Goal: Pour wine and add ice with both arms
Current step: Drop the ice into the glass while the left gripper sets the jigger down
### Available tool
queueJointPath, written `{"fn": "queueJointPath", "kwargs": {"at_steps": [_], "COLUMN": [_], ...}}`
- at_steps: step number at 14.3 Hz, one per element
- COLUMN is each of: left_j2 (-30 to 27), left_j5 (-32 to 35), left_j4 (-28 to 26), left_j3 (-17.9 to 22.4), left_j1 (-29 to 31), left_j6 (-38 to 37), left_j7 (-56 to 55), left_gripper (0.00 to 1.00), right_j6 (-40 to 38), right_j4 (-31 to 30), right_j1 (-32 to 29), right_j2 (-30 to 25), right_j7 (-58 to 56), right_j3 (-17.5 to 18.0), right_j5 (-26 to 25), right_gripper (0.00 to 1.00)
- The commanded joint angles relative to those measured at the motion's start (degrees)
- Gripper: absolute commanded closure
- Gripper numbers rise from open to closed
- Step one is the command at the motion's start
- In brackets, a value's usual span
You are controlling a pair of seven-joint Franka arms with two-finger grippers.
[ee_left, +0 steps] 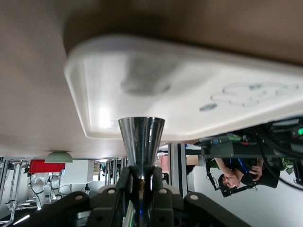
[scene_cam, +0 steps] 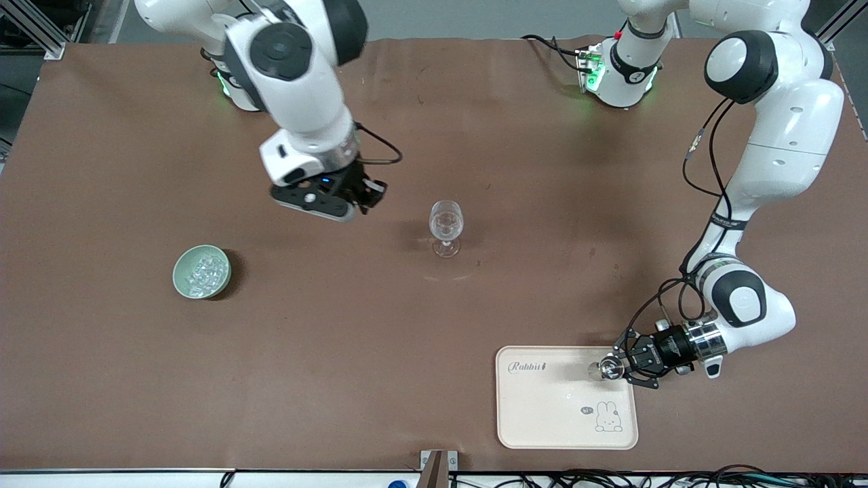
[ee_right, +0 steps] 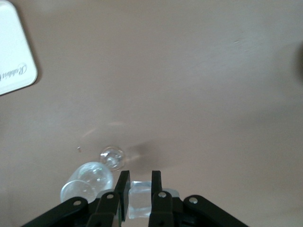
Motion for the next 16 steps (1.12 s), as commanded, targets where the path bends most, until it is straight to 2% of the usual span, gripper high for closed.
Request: {"fn": "queueJointPath", "kwargs": {"at_steps": [1,4,5,6,7,8,12,14,16], "left_j2": [2.09,2.44,2.62,2.62,2.53,2.27,-0.88,-3.43,-7.12], "left_j5": [-1.54,-1.63,-1.72,-1.72,-1.72,-1.63,0.9,10.09,22.04], "left_j4": [1.68,1.42,1.33,1.16,1.07,0.63,0.19,-0.52,-0.25], "left_j3": [0.36,0.36,0.36,0.45,0.54,0.54,0.8,0.8,0.54], "left_j1": [-0.51,-0.51,-0.51,-0.51,-0.51,-0.51,0.72,2.3,4.67], "left_j6": [0.06,0.15,0.15,0.06,0.06,0.06,-0.55,-3.09,-8.53], "left_j7": [1.42,1.43,1.43,1.43,1.43,1.6,0.99,0.9,0.81], "left_gripper": [0.94,0.86,0.76,0.59,0.27,0.0,0.0,0.0,0.0], "right_j6": [4.55,9.3,10.01,10.19,10.46,10.81,13.96,14.94,15.03], "right_j4": [1.99,1.99,1.99,1.99,1.99,1.99,1.99,1.99,1.99], "right_j1": [3.34,6.33,6.94,7.65,8.35,8.88,9.76,9.85,10.29], "right_j2": [4.88,8.22,8.58,8.67,9.37,9.72,12.18,12.8,12.8], "right_j7": [3.68,4.13,4.13,4.21,4.21,4.3,4.48,5.44,5.45], "right_j3": [-0.7,-0.7,-0.7,-0.7,-0.7,-0.7,-0.7,-0.7,-0.7], "right_j5": [-0.02,0.16,0.51,1.38,1.91,2.18,2.27,2.18,2.18], "right_gripper": [0.99,0.99,0.99,0.99,0.99,0.99,0.98,0.98,0.97]}}
